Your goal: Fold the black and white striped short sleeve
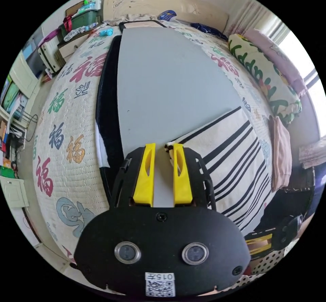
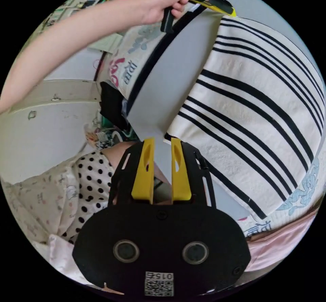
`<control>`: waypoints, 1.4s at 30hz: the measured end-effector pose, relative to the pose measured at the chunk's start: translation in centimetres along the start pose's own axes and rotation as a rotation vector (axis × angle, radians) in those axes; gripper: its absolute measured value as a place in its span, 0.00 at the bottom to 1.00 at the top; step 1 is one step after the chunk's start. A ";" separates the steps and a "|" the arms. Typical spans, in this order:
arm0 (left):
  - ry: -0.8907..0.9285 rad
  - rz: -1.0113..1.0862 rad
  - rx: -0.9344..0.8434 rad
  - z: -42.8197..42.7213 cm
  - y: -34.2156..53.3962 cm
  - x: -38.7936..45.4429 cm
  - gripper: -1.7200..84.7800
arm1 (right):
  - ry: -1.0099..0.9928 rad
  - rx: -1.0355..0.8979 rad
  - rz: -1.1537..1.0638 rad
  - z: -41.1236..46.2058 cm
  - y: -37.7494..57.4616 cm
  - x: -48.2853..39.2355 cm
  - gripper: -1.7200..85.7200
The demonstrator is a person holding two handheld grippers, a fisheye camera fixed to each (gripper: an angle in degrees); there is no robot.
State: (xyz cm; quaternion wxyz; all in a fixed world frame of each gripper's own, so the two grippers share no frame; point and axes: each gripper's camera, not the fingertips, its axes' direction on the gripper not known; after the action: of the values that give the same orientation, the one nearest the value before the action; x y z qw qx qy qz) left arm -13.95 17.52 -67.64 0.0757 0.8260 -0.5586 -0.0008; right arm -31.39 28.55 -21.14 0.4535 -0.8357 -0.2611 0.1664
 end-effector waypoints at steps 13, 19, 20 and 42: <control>0.360 -0.198 0.067 -4.8 2.8 -7.4 0.18 | 0.219 0.505 0.433 -21.1 -9.6 23.7 0.17; 0.406 -0.209 0.091 -7.6 2.0 -9.2 0.15 | 0.215 0.413 0.463 -17.6 -15.6 27.0 0.14; 0.434 -0.205 0.071 -7.8 1.5 -9.3 0.14 | 0.219 0.395 0.459 -16.9 -16.1 27.1 0.13; 0.408 -0.237 0.692 -53.2 23.5 -1.8 0.05 | -0.128 0.669 -0.136 -15.8 7.9 15.2 0.03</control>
State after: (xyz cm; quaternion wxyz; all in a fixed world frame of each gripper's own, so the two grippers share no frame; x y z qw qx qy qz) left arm -31.71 17.21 -12.19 -0.0977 0.8446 -0.4004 0.3417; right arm -8.74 23.27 -20.05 0.6952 -0.6092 -0.2752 0.2643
